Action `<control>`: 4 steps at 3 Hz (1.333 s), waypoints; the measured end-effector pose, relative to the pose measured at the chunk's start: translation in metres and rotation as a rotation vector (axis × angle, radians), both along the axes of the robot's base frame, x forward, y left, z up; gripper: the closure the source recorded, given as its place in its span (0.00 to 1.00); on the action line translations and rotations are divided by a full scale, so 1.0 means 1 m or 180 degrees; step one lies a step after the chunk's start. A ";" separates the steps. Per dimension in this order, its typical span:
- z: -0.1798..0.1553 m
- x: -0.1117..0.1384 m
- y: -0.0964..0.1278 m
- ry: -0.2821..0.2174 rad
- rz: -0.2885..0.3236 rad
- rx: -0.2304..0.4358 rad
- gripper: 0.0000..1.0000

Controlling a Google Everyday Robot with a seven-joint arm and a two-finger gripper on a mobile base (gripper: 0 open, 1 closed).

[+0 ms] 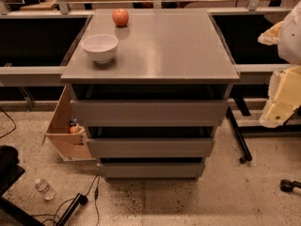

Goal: Open top drawer

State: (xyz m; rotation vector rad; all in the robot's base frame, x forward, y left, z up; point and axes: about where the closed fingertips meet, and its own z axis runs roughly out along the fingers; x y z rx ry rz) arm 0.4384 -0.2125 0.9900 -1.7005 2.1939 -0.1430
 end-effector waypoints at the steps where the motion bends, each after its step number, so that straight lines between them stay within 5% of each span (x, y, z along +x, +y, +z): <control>1: 0.000 0.000 0.000 0.0000 0.0000 -0.0001 0.00; 2: -0.025 0.010 -0.001 -0.0072 0.0000 -0.0173 0.00; 4: -0.142 0.073 -0.019 -0.0052 0.0066 -0.0737 0.00</control>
Offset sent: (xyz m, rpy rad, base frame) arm 0.0307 -0.0037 -0.0779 -0.1628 -0.0550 -0.0021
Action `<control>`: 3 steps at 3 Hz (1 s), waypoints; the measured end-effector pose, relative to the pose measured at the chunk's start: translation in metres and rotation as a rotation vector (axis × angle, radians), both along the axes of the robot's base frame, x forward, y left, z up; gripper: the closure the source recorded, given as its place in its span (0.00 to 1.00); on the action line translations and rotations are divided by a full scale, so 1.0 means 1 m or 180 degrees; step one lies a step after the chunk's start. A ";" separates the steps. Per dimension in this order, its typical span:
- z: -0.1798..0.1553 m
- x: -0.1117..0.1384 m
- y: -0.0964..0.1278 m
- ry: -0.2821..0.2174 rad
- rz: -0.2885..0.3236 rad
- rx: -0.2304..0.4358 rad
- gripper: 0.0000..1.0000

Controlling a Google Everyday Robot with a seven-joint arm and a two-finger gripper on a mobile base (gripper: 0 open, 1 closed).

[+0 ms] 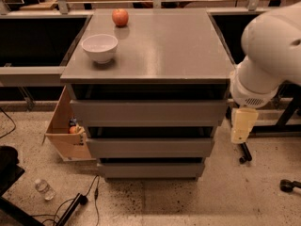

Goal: Open top drawer

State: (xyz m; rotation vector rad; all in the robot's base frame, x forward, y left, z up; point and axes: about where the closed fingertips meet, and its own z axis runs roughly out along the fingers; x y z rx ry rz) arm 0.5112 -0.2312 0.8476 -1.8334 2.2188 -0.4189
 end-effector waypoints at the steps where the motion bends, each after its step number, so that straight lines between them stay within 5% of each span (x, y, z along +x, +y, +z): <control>1: -0.033 0.022 -0.019 0.0009 -0.0053 -0.0371 0.00; 3: -0.042 0.031 -0.014 0.0061 -0.0006 -0.0351 0.00</control>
Offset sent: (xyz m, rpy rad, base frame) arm 0.0192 -0.0140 -0.0317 -0.0929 0.0083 -0.0142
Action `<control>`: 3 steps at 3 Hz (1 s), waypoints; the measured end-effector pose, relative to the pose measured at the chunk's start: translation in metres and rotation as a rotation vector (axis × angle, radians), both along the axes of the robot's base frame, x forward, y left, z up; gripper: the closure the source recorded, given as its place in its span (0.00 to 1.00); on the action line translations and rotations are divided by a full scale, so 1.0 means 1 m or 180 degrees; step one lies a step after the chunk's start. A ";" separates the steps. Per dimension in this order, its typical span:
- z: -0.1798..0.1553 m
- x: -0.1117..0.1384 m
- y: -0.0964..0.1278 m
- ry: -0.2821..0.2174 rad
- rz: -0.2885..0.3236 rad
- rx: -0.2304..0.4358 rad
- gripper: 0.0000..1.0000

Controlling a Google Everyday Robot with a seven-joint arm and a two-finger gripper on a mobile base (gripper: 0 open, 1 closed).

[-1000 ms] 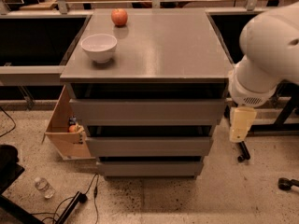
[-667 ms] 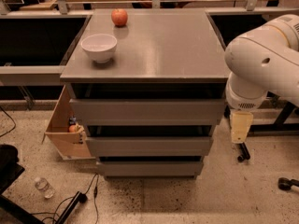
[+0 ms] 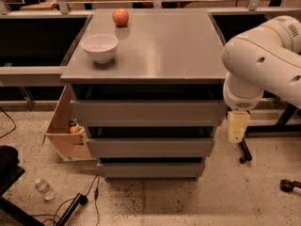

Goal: Open top drawer

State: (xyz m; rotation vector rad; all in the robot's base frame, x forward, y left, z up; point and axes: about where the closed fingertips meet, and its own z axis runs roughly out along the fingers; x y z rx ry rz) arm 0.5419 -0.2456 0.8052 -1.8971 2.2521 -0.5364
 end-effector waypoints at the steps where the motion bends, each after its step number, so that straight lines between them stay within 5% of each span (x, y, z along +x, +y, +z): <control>1: -0.032 0.023 0.011 0.0133 0.0024 0.0159 0.00; 3: -0.089 0.055 0.043 0.0446 0.0203 0.0391 0.00</control>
Offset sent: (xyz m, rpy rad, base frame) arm 0.0619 0.0466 -0.0930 0.1552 0.1305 0.0721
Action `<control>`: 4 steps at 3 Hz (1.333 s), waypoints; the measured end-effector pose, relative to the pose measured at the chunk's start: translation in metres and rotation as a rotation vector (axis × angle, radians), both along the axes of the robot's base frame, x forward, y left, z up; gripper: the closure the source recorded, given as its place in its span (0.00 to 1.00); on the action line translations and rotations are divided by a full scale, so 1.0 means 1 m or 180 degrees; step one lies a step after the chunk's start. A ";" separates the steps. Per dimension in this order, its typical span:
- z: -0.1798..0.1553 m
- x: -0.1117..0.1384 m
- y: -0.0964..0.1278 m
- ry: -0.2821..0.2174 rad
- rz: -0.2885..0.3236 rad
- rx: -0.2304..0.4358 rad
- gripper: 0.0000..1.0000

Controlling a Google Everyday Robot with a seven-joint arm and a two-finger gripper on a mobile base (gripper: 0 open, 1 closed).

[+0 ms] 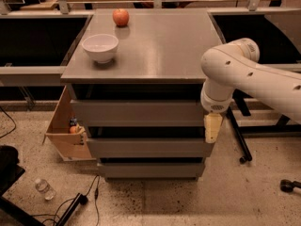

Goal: Open top drawer

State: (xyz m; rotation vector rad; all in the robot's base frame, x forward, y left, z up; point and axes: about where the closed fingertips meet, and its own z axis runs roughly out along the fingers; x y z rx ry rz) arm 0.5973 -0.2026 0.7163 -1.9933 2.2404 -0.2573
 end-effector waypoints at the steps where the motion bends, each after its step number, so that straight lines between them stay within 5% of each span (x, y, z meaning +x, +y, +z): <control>1: -0.013 0.008 0.007 0.0102 0.0042 0.0002 0.00; 2: -0.019 0.020 0.010 0.0178 0.0082 -0.0009 0.00; 4: -0.046 0.016 0.006 0.0414 -0.0055 0.0079 0.42</control>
Offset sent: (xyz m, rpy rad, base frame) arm 0.0382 0.0136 -0.0208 -0.0047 0.0734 0.0408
